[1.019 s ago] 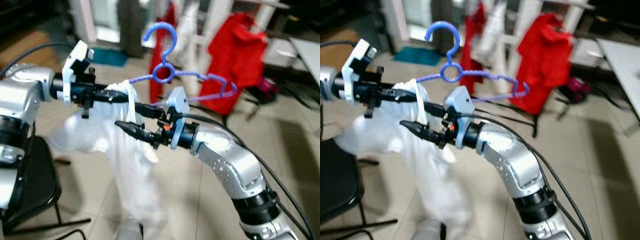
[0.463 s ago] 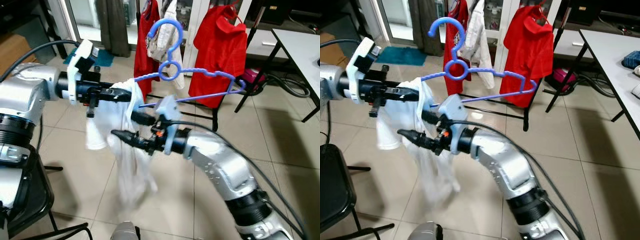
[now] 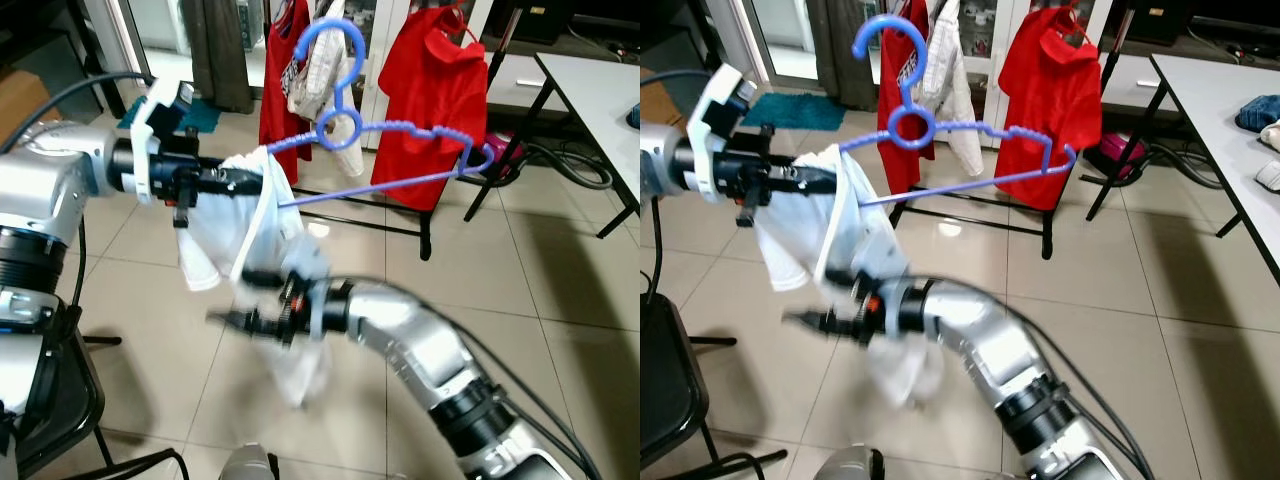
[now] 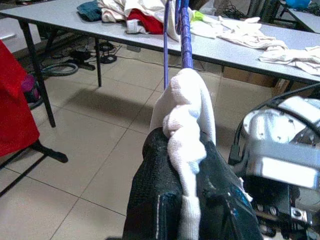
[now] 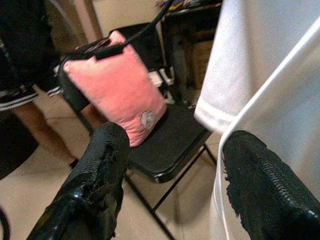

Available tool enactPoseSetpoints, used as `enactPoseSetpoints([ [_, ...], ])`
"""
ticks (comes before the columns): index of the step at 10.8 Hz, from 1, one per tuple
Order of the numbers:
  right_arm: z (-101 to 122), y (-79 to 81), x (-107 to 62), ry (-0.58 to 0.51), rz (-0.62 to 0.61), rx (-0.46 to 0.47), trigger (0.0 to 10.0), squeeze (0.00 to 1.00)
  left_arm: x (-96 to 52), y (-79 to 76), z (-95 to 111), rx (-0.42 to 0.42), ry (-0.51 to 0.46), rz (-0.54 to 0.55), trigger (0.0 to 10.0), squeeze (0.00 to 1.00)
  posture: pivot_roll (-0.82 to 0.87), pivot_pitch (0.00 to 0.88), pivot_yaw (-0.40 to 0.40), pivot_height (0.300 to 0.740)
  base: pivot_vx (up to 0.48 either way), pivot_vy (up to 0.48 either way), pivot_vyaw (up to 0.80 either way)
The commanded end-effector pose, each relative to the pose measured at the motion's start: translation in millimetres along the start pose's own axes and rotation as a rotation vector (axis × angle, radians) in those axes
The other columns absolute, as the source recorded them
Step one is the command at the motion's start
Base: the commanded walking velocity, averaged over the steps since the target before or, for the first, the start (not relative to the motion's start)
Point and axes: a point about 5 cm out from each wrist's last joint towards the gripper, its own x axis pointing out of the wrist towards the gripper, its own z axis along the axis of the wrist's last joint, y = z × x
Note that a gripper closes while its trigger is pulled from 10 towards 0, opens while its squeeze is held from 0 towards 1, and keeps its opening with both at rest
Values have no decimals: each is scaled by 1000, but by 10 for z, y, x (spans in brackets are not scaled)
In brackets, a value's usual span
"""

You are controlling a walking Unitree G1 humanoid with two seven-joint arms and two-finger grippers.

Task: Hang hanger

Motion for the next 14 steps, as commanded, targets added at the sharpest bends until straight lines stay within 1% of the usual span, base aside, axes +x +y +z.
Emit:
enactPoseSetpoints([
  [1, -19, 13, 34, 8, 42, -14, 10000, 0, -56, -1, 208, 65, -23, 18, 0, 0, 66, 72, -9, 740, 0, 0, 0],
  [2, -145, 14, 49, 49, 81, -4, 10000, 0, -90, 8, 245, 69, -25, 31, 0, 0, 78, 87, -3, 740, 0, 0, 0],
  [3, -283, 11, 14, 99, 116, 6, 10000, 0, -119, 11, 264, 71, -23, 41, 0, 0, 82, 88, -2, 740, 0, 0, 0],
  [4, -349, 0, -37, 120, 136, 23, 8784, 0, -142, 17, 271, 73, -20, 50, 0, 0, 83, 91, -3, 740, 0, 0, 0],
  [5, -479, -11, -195, 168, 180, 66, 3020, 0, -194, 36, 273, 73, -19, 75, 0, 0, 81, 89, -6, 740, 0, 0, 0],
  [6, -554, -21, -321, 194, 208, 89, 314, 0, -227, 45, 267, 72, -18, 88, 0, 0, 81, 89, -7, 740, 0, 0, 0],
  [7, -589, -32, -423, 208, 220, 111, 0, 0, -243, 51, 260, 70, -18, 96, 0, 0, 79, 86, -8, 740, 0, 0, 0],
  [8, -627, -92, -582, 223, 193, 129, 0, 0, -260, 57, 241, 67, -16, 105, 0, 0, 76, 83, -9, 740, 0, 0, 0],
  [9, -620, -171, -674, 210, 143, 139, 0, 0, -254, 57, 223, 64, -15, 104, 0, 0, 71, 80, -7, 740, 0, 0, 0],
  [10, -601, -251, -738, 202, 99, 140, 0, 0, -238, 63, 205, 64, -12, 101, 0, 0, 68, 79, -4, 740, 0, 0, 0],
  [12, -556, -338, -787, 184, 48, 139, 0, 0, -230, 83, 204, 69, -9, 103, 0, 0, 66, 79, 4, 740, 0, 0, 0],
  [13, -546, -363, -782, 174, 21, 131, 0, 0, -225, 86, 208, 72, -10, 102, 0, 0, 67, 78, 5, 740, 0, 0, 0],
  [14, -522, -407, -713, 145, -46, 98, 2745, 0, -209, 98, 217, 75, -13, 104, 0, 0, 69, 81, 10, 740, 0, 0, 0],
])
